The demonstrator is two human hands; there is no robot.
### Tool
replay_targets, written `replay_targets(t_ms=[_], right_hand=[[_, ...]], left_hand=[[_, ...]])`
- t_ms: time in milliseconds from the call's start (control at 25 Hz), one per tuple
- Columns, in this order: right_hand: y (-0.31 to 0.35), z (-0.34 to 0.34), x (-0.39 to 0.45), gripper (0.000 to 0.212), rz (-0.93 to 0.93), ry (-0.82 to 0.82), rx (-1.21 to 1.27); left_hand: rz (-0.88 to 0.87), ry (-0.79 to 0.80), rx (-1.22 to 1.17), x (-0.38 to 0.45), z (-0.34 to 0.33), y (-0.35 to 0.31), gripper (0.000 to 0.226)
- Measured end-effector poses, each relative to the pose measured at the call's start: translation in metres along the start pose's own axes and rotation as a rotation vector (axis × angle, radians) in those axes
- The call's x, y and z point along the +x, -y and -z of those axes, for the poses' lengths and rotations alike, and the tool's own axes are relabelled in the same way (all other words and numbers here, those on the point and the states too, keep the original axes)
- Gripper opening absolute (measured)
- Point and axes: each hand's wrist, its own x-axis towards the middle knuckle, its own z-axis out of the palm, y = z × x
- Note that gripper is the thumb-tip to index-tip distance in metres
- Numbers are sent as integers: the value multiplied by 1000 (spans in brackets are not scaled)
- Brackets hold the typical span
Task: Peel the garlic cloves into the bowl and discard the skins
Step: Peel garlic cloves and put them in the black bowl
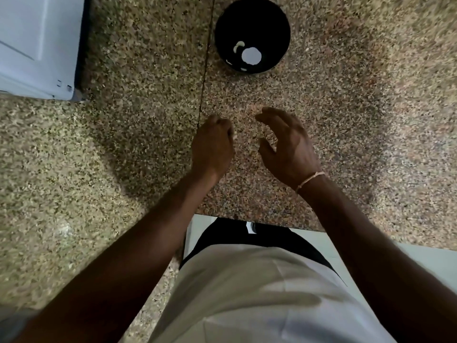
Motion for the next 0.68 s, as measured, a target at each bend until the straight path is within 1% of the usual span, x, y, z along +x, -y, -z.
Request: replay_targets(t_ms=[120,240,320,400,560,680], right_hand=[[-3,5,9,49,0,-26,15],[-4,18,23,50,9,-58,33],[-4,30,38,50,25,-103,39],[-2,42,56,50,34,-156,48],[6,53,88,51,44,-202,15],[7,50,94,51,50,-192,-7]], left_hand=[[4,-44,-110,0,6,-7,9],[-60,-200,-265,12,27,-29,11],[-96,-295,-293,28,43,-43,12],[-105,-344,-297,50,57,-55,12],[-51,-291,-277,85,71,-65,14],[-41,-301,-319,78,71,-61,17]])
